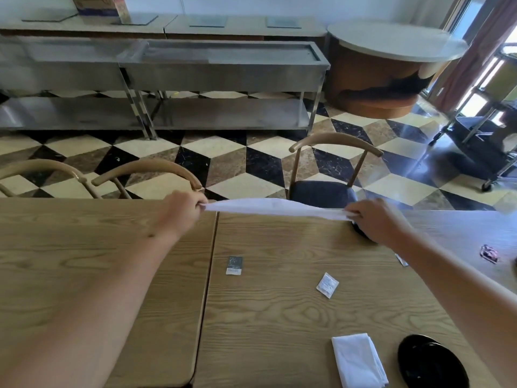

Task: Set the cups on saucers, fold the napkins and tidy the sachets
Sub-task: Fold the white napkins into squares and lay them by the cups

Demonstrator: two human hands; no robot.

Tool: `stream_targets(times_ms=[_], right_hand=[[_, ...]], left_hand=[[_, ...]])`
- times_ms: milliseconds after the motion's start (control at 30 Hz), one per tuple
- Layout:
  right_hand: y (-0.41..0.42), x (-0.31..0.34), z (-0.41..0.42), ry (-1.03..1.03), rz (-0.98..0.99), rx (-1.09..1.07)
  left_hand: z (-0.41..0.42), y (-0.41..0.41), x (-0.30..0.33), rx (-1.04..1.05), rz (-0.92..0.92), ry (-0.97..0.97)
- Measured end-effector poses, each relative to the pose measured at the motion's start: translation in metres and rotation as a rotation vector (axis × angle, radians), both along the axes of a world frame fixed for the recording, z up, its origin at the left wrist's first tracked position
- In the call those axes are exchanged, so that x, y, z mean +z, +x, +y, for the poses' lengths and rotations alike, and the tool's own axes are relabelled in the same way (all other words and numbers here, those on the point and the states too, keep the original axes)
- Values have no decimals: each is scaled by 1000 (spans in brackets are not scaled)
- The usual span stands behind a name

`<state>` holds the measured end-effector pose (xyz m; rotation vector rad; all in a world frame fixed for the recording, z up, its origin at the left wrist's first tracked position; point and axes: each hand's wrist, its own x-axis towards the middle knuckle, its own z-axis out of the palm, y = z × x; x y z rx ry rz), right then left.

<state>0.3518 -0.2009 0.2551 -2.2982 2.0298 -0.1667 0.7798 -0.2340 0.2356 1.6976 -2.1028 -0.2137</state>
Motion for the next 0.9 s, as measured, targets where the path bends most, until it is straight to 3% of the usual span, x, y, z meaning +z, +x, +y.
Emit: stream_targets(times_ms=[167,300,533,667,900], right_hand=[[2,-69,51,267,59,14],[7,-120,89,461,99,13],[7,-165,115,678,82,-2],[3,-168,105,720,-62,-109],[-15,-165,35,561,-429,-342]], left_hand=[[56,13,-85,-29,14,244],[101,20,-146,-28,-111,479],[127,25,-183,-71,-147,752],[116,22,-183,-14,31,738],[62,8,-177,289,402,639]])
